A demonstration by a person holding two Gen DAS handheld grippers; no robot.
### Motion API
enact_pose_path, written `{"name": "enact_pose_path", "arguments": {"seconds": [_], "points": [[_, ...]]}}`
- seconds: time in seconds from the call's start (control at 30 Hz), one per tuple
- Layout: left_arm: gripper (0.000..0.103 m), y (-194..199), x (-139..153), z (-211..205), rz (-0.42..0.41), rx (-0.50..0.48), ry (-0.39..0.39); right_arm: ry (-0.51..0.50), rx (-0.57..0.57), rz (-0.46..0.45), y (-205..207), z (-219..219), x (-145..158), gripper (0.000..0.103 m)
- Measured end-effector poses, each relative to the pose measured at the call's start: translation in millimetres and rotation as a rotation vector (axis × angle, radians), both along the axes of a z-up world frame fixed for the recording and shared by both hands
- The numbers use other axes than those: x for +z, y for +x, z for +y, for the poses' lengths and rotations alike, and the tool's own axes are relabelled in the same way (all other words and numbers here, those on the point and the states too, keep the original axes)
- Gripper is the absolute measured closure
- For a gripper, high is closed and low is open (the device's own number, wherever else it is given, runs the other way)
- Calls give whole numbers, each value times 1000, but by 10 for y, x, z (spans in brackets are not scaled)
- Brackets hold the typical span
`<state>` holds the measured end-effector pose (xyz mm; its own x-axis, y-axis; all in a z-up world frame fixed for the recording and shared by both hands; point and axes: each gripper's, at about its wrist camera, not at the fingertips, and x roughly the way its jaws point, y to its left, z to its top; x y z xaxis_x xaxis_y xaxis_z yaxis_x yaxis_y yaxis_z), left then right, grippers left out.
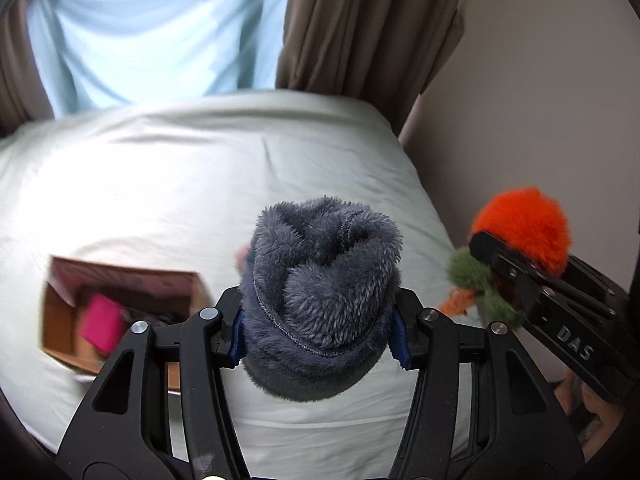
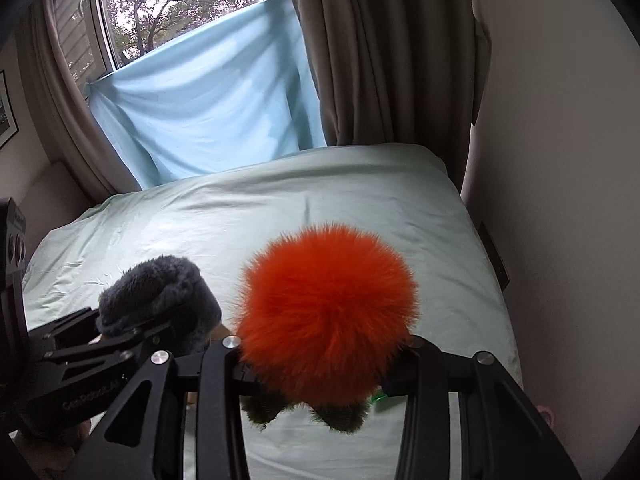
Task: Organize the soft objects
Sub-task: 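Carry the grey sock and orange pompom with both tools over the box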
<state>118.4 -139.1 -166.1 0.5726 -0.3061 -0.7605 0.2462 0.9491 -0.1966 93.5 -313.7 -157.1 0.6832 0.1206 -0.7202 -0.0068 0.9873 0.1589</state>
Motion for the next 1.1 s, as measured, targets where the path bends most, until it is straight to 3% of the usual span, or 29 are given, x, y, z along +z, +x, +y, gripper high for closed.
{"name": "enact_pose_path", "arguments": {"seconds": [0.27,0.47,0.67,0.83,1.1], "points": [[53,-65,248,1067,-6,42,21,-1,18,-9,-145,937,305,67],[53,-5,194,1952,7,97,31,19,50,5,-59,1712,252,67],[53,156,-17,2739,53,135,47,19,53,65,103,2342,19,67],[53,291,-296,3144,101,139,72,5,64,127,250,2746,-259,67],[53,658,-927,3349,198,121,103,5,61,239,476,3072,-836,67]]}}
